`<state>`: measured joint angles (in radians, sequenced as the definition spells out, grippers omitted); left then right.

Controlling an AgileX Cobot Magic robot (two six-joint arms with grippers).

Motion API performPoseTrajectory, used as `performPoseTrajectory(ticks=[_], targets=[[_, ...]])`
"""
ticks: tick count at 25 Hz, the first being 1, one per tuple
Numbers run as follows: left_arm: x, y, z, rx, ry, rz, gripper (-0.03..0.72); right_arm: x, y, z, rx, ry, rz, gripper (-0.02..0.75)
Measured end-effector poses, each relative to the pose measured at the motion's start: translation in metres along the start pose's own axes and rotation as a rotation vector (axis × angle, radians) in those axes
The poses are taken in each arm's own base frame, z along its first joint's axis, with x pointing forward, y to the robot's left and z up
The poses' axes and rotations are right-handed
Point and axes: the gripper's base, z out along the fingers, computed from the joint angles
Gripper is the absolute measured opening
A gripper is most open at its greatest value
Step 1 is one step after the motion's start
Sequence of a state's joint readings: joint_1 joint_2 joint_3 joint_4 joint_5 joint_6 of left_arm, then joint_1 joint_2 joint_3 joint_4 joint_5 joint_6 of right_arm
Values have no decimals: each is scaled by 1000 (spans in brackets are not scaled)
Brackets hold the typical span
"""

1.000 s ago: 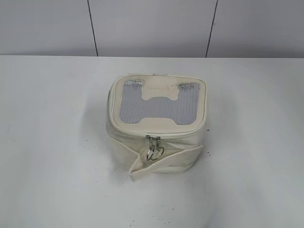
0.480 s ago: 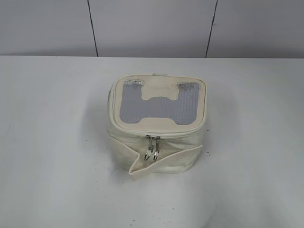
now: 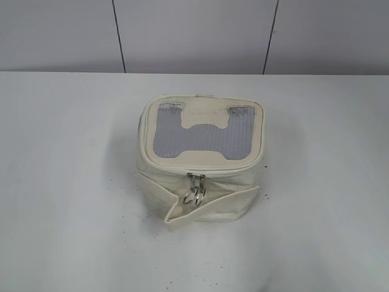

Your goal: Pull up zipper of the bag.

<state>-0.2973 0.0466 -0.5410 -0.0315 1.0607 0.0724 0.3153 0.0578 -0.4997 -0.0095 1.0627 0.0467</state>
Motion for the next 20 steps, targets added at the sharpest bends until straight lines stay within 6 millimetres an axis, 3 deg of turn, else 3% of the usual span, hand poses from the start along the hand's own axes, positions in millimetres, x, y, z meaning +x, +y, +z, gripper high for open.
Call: performPoseTrajectory(ticks=[20], targets=[[-1,0,1,5,2,-1,417,0,0,0,-3,-2,-5,589]])
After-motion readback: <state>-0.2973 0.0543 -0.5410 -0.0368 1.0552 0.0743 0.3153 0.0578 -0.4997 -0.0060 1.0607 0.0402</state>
